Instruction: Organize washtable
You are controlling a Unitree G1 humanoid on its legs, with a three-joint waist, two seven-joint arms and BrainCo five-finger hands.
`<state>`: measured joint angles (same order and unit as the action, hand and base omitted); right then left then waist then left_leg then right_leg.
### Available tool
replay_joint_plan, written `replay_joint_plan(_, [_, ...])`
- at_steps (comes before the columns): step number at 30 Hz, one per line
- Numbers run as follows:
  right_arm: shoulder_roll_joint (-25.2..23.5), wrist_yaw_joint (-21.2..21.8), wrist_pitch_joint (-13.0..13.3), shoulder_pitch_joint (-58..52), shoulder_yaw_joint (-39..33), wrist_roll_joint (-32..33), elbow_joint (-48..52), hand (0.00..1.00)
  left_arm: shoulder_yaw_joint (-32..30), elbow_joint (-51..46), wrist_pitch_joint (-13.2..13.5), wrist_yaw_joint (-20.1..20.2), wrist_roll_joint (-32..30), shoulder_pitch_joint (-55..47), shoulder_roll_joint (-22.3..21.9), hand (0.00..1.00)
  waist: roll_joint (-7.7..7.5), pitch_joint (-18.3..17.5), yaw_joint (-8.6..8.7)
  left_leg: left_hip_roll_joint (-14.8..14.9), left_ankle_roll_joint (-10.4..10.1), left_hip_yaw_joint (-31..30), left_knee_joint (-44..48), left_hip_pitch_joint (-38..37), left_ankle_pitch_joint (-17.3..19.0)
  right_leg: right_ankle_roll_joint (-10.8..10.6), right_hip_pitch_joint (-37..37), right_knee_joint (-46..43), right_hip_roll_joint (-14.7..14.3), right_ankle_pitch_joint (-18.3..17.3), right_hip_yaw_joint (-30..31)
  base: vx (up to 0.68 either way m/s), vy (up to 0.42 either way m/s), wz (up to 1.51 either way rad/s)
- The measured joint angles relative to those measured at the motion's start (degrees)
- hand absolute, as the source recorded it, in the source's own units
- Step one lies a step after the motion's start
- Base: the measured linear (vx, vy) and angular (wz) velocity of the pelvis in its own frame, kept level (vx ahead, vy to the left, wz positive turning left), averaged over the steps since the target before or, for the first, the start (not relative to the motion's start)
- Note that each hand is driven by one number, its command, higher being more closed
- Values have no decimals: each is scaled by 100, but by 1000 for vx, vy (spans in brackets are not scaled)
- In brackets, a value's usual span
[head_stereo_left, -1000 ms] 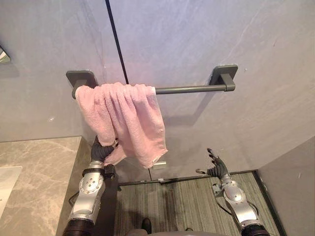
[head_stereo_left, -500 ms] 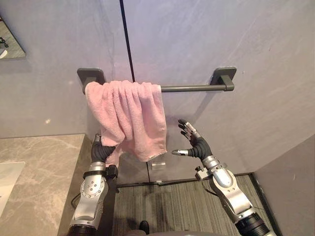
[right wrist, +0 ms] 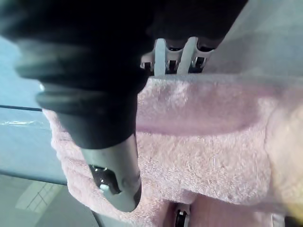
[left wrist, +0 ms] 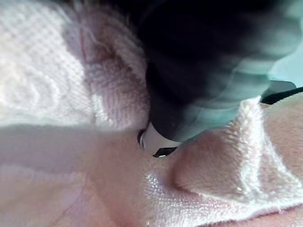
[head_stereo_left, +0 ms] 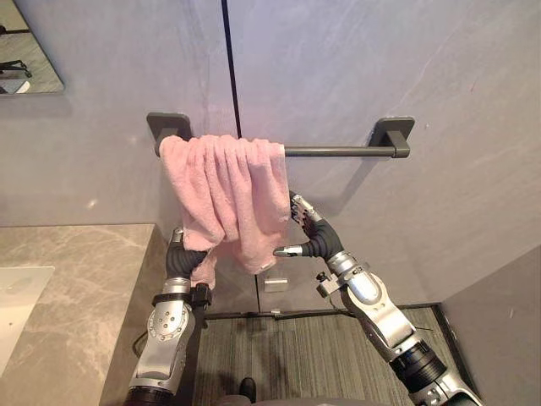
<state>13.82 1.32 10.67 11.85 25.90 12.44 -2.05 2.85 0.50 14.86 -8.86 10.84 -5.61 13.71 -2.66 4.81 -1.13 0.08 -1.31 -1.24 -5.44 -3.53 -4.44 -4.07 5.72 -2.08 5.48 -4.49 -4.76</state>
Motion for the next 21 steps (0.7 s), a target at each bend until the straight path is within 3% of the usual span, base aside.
replay_joint_plan(1, [5,0,0,0,0,0,-7,0,-2,0,1,0,1,-1,0,100,0,-11,-8,3,-2,-6,0,3,-2,0,0,0,-4,0,-2,-45,-25,4])
replay_joint_plan(2, [4,0,0,1,-2,1,-18,100,-2,3,1,-2,8,-2,2,100,0,-30,-15,6,-3,-8,0,7,-3,1,-3,1,-7,1,-3,-33,-22,1])
replay_joint_plan(21, [-45,35,-78,231,-204,136,-365,100,-7,118,11,133,94,-4,3,100,-5,-128,-145,90,-38,-34,-1,83,-38,35,-19,15,-79,23,-19,-16,-11,0])
